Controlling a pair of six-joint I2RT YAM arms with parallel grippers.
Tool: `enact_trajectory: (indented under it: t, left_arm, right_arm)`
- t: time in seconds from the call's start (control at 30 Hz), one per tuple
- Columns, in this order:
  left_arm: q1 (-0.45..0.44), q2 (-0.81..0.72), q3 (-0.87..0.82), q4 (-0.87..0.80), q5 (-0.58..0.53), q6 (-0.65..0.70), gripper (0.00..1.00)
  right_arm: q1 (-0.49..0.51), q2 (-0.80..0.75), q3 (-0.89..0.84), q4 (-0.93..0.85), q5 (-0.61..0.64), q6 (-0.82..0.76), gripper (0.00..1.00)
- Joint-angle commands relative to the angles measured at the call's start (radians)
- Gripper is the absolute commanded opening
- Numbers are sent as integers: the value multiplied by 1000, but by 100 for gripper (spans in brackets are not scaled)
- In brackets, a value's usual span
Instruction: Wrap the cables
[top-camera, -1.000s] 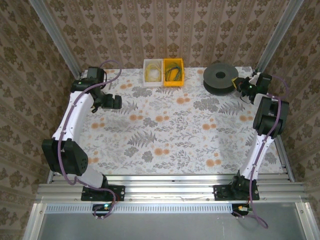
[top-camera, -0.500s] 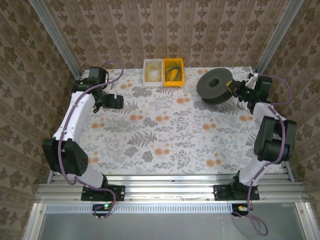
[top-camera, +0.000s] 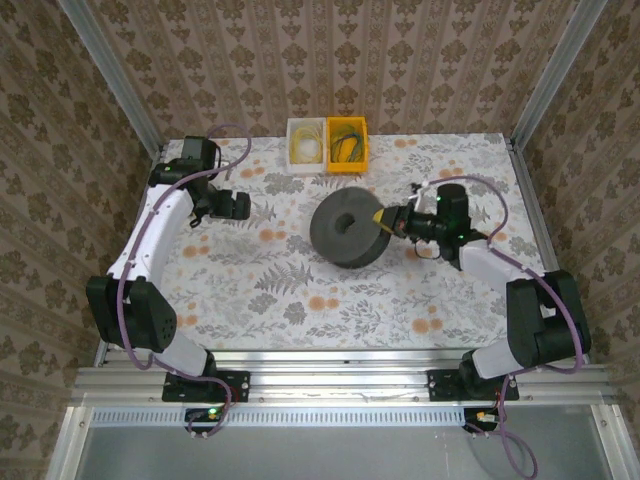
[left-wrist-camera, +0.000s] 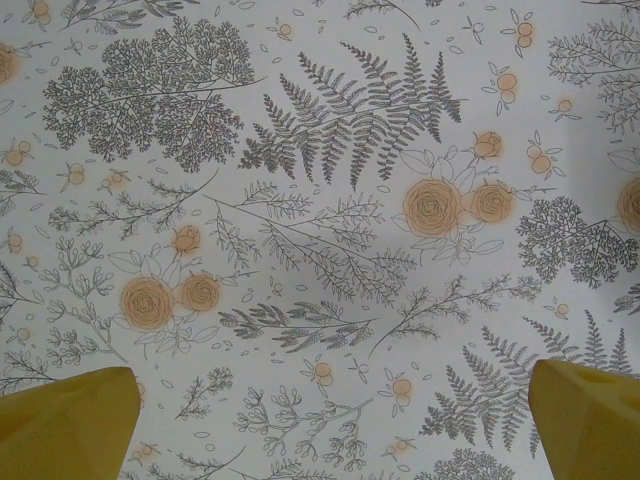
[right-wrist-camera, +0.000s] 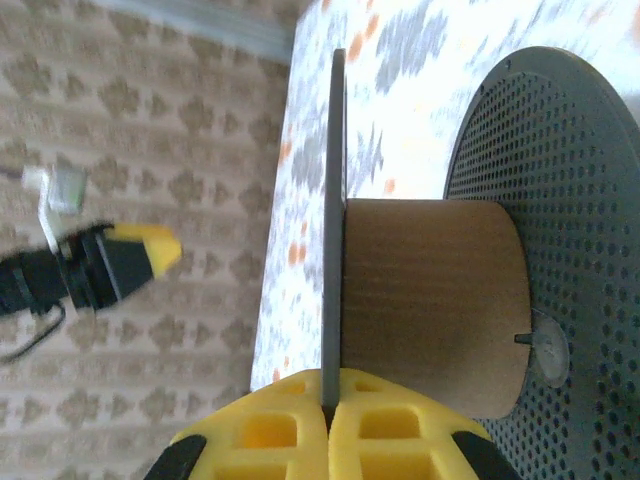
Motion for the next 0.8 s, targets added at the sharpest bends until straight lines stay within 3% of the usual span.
enact_trajectory:
  t: [0.0,0.23,0.47,0.77]
  left_arm:
    - [-3,-23,-13,6,13,17,100]
    - [-14,-23,-14,6,10,17,100]
    - [-17,-19,-26,10,5,18,100]
    - [-26,3,-28,21,16,21,100]
  right_arm:
    - [55,54,-15,240,-41,93,0]
    - [98,309,-16,494,-32,193,0]
    - [98,468,15,453,-26,129,0]
    - [91,481,-33,453,28,109,0]
